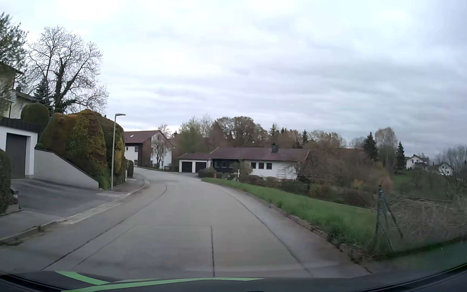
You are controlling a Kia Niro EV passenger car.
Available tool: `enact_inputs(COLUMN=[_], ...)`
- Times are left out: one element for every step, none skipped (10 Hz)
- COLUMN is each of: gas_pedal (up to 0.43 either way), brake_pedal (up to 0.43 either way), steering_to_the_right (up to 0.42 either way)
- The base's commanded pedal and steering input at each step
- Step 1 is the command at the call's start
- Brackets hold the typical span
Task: Follow the waypoints while adhering to traffic rules and regulations
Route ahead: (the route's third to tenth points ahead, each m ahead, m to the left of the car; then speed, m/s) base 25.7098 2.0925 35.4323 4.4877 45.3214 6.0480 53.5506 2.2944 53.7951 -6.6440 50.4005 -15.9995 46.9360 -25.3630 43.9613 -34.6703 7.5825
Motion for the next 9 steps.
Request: enact_inputs(gas_pedal=[0.059, 0.059, 0.059, 0.059, 0.059, 0.059, 0.059, 0.059, 0.059], brake_pedal=[0.0, 0.0, 0.0, 0.0, 0.0, 0.0, 0.0, 0.0, 0.0], steering_to_the_right=[-0.034, -0.033, -0.03, -0.028, -0.025, -0.025, -0.026, -0.025, -0.025])
